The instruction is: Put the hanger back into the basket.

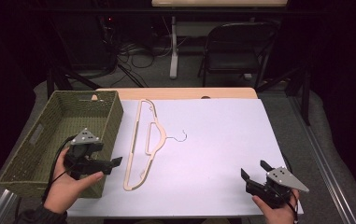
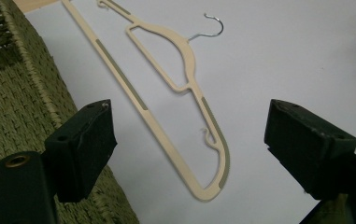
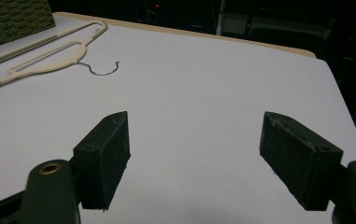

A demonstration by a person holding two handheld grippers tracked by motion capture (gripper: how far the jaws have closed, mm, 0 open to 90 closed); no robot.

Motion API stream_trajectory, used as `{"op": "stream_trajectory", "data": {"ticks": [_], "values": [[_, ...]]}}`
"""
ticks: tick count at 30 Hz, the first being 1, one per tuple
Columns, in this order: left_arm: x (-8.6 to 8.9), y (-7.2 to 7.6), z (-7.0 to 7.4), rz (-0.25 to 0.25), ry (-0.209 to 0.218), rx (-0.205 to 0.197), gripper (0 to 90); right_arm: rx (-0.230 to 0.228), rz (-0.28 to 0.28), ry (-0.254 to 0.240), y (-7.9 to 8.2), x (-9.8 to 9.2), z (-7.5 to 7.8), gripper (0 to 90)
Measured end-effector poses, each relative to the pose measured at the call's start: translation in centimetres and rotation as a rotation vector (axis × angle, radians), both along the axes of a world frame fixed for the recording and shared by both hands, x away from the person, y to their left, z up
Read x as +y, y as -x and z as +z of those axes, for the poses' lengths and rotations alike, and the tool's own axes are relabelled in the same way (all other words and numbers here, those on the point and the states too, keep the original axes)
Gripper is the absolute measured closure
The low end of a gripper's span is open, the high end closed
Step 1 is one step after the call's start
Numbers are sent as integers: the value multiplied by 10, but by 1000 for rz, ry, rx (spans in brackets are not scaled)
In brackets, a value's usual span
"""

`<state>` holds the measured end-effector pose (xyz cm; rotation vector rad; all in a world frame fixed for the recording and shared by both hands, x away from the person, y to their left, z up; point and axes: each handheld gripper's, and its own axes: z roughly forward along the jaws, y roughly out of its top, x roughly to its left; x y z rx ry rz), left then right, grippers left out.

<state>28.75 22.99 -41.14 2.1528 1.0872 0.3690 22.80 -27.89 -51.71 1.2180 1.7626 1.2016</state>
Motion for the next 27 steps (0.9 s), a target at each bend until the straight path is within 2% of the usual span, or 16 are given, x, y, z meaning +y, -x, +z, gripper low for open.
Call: {"op": "stream_trajectory", "data": {"ticks": [2, 10, 15, 20, 27], "values": [[-5, -3, 0, -4, -16, 23, 165, 0, 1, 1, 0, 0, 0, 244], [-15, -8, -1, -17, -44, 42, 175, 13, 3, 1, 0, -1, 0, 244], [-22, -13, -3, -23, -59, 68, 175, 20, 7, 3, 0, 0, 0, 244], [-32, -17, -7, -29, -67, 91, 185, 22, 9, 4, 0, 1, 0, 245], [-49, -24, -12, -59, -102, 112, 200, 23, 11, 3, 0, 0, 0, 244]]}}
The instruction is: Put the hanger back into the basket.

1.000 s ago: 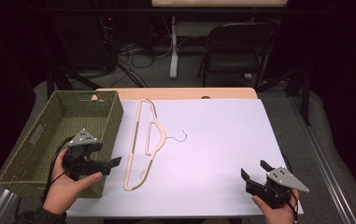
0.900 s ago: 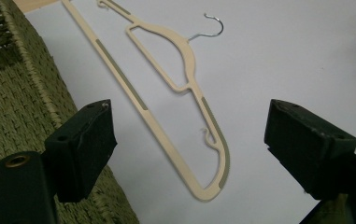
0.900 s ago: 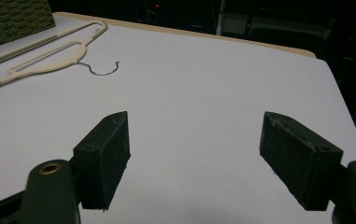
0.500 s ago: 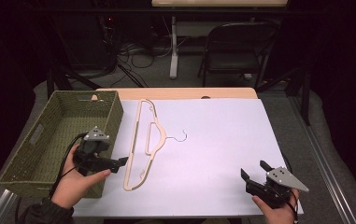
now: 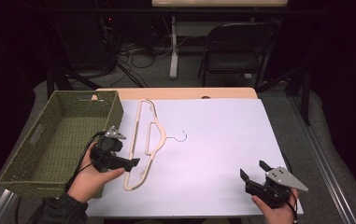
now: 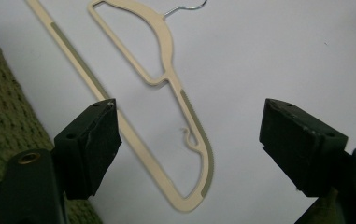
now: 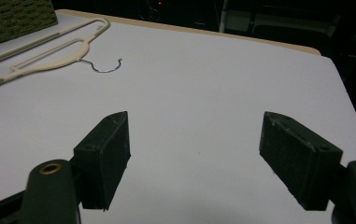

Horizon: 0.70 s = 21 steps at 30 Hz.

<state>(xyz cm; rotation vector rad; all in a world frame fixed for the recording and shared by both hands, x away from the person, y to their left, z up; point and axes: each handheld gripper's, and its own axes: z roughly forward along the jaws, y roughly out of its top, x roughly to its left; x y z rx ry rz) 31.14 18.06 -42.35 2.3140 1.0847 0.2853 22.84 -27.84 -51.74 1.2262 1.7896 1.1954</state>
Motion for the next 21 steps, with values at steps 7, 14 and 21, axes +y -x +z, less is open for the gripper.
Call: {"op": "stream_trajectory", "data": {"ticks": [7, 14, 21], "values": [[-23, -10, -7, -31, -25, 23, 209, 0, 4, 1, 0, 0, 0, 244], [-37, -21, -14, -38, -48, 46, 220, 0, 5, -1, -1, 0, 0, 245], [-46, -35, -23, -31, -77, 66, 220, -2, 6, -5, -1, 0, -1, 244]]}}
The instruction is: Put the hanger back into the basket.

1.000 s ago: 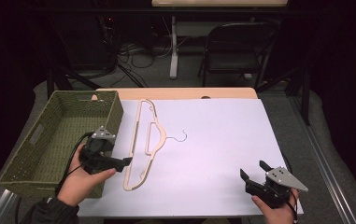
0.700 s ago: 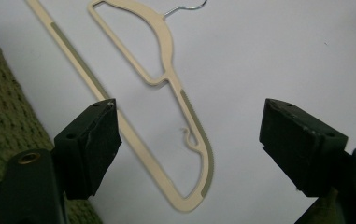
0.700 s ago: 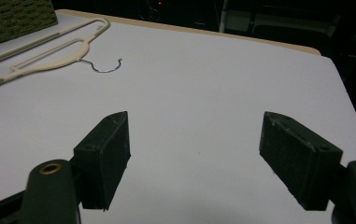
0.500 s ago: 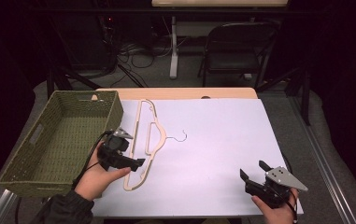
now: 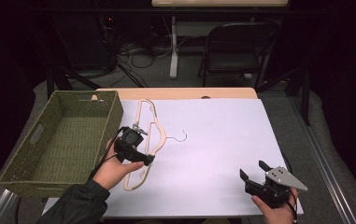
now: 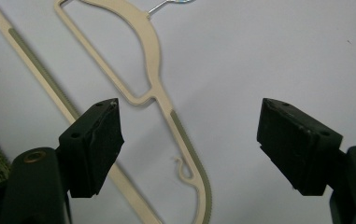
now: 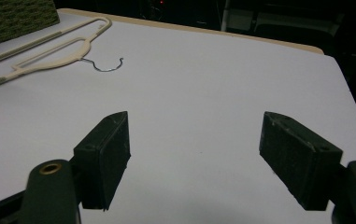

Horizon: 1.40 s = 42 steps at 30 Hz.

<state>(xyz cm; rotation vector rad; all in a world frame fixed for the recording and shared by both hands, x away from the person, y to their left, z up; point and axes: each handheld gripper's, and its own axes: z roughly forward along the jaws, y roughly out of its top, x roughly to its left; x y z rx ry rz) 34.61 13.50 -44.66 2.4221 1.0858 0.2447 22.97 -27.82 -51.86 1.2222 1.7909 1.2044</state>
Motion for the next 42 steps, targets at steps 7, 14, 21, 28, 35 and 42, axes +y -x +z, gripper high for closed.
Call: {"op": "stream_trajectory", "data": {"ticks": [7, 14, 21, 28, 35, 42], "values": [[-4, -16, -3, 20, -5, 17, 226, 2, 1, 1, 0, 0, 0, 245], [-12, -29, -5, 27, -9, 21, 229, -1, 1, -2, -1, 0, 0, 246], [-20, -40, -9, 26, -12, 34, 237, 0, 5, -5, -1, 1, -1, 246], [-25, -52, -11, 28, -17, 38, 245, 1, 9, -6, -2, 1, -1, 246], [-26, -62, -13, 39, -36, 57, 262, 6, 14, -2, -2, 1, -1, 246], [-25, -71, -19, 58, -71, 104, 270, 9, 17, -5, -3, 2, -2, 246]]}}
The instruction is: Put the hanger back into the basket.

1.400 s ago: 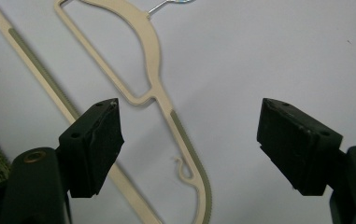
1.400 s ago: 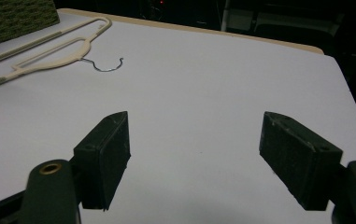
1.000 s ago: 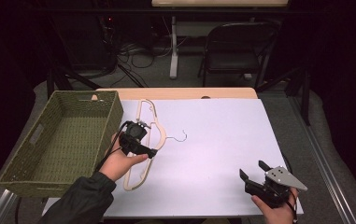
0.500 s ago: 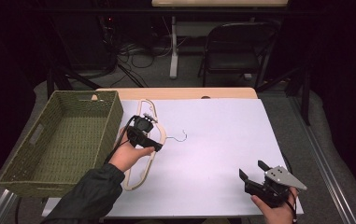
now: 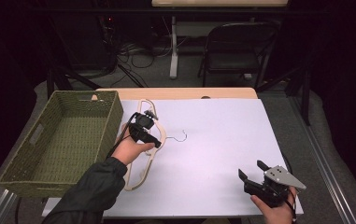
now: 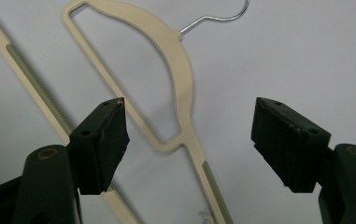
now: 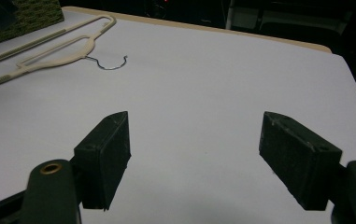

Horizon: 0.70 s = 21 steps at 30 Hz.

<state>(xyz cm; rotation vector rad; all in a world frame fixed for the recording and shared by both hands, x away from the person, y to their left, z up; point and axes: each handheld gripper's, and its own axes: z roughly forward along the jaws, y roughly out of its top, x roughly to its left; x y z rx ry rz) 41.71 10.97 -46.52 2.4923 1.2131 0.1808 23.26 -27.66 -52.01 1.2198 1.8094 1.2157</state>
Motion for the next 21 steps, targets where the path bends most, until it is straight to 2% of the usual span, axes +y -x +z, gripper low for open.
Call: {"op": "stream_trajectory", "data": {"ticks": [5, 21], "values": [[0, -5, -5, 5, -33, 36, 273, 0, 2, -1, -1, 0, 0, 246], [-6, -19, -10, 18, -70, 81, 289, 7, 10, 2, -1, 1, 0, 247]]}}
